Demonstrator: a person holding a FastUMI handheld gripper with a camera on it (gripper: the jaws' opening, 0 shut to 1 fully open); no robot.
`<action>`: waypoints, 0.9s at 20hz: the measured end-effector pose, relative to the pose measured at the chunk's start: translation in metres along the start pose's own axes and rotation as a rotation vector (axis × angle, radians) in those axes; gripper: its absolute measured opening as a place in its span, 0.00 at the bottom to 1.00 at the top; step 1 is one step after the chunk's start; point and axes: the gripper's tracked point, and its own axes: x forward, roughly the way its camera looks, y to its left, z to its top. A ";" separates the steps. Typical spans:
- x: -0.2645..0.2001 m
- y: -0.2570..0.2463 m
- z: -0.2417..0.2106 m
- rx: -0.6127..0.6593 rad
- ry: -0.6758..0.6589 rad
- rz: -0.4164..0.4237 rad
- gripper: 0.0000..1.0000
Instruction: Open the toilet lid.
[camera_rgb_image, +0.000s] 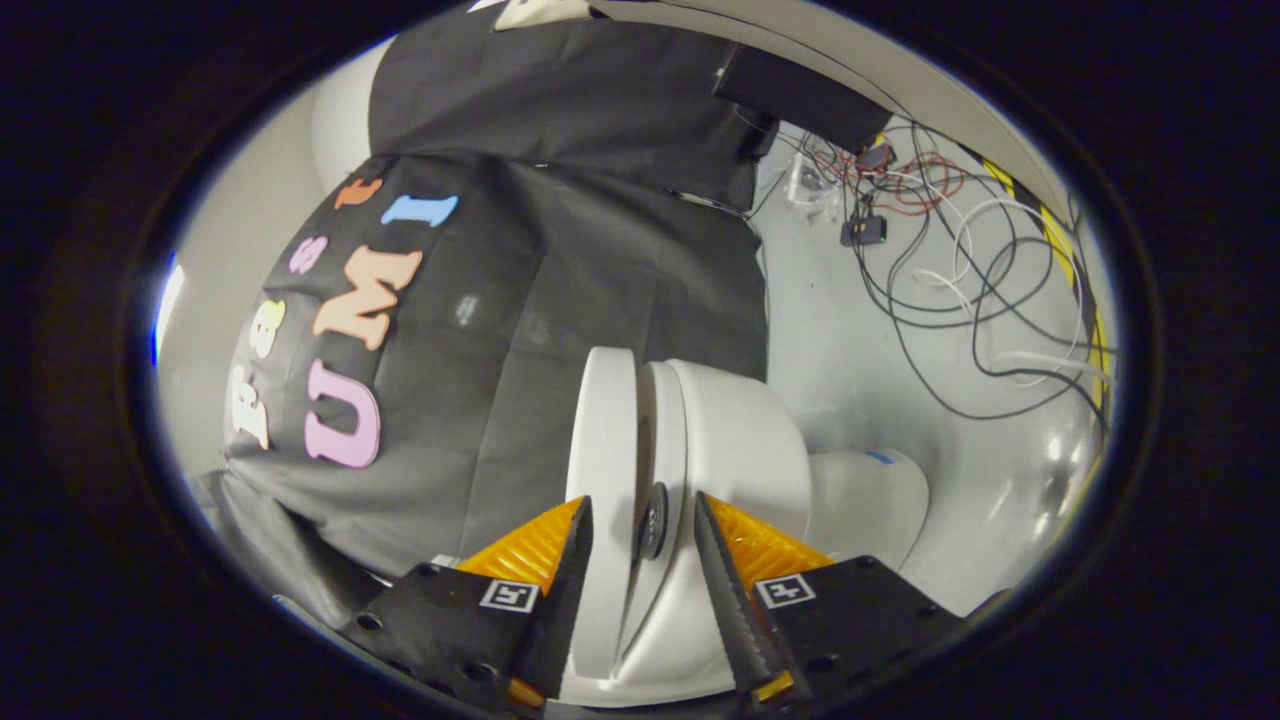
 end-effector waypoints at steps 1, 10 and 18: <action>0.003 0.000 0.001 0.027 -0.014 0.001 0.64; 0.017 -0.010 -0.014 0.034 0.035 -0.045 0.07; 0.016 -0.001 -0.014 -0.239 0.029 -0.171 0.02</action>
